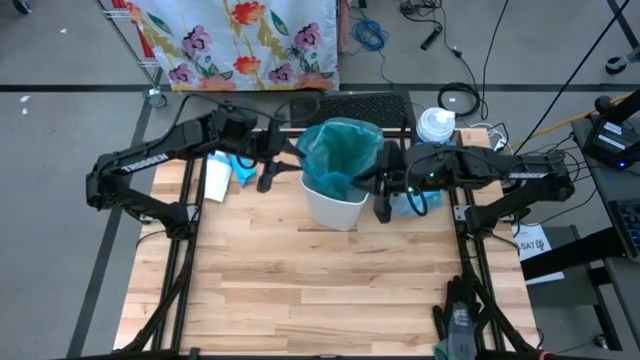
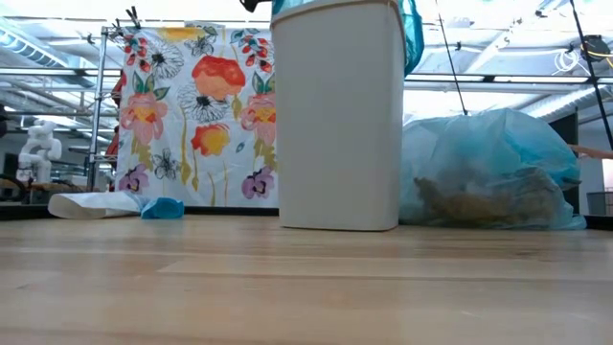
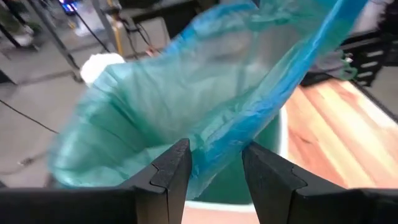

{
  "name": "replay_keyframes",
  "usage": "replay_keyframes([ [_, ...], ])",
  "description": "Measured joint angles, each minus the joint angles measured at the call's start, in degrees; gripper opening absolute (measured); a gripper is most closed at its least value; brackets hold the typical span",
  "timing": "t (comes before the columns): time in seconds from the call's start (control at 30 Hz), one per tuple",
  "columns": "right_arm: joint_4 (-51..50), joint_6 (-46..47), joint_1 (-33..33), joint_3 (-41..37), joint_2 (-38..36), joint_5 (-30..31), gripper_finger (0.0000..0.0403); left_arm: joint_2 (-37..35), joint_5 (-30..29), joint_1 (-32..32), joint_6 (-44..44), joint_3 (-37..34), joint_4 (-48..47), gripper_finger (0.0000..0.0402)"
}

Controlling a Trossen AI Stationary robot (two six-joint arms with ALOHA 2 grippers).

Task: Place trash/remove bag and relplace
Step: Put the blue trash bag into the trash bin

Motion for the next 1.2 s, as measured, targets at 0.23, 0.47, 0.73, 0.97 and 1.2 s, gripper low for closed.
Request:
replay_keyframes([
  [0.23, -6.6, 10.5, 2.6, 0.0, 0.0, 0.0, 0.0000, -0.1, 0.1, -2.4, -3.8, 0.0, -6.9, 0.0148],
  [0.47, -11.8, 17.0, 4.9, 0.0, 0.1, -0.1, 0.0000, -0.2, 0.1, -4.4, -3.9, 0.0, -12.8, 0.0147],
  [0.73, -14.2, 21.1, 6.7, 0.0, 1.5, -0.2, 0.0000, -0.2, 0.1, -6.9, -3.9, 0.0, -14.0, 0.0147],
  [0.97, -18.6, 22.7, 6.8, 0.0, 4.6, -0.2, 0.0000, 0.7, 0.1, -8.3, -4.9, -0.1, -16.9, 0.0147],
  [1.2, -18.8, 19.6, 6.8, 0.0, 8.9, 0.1, 0.0000, 1.9, 0.0, -7.8, -4.9, -4.1, -15.7, 0.0147],
])
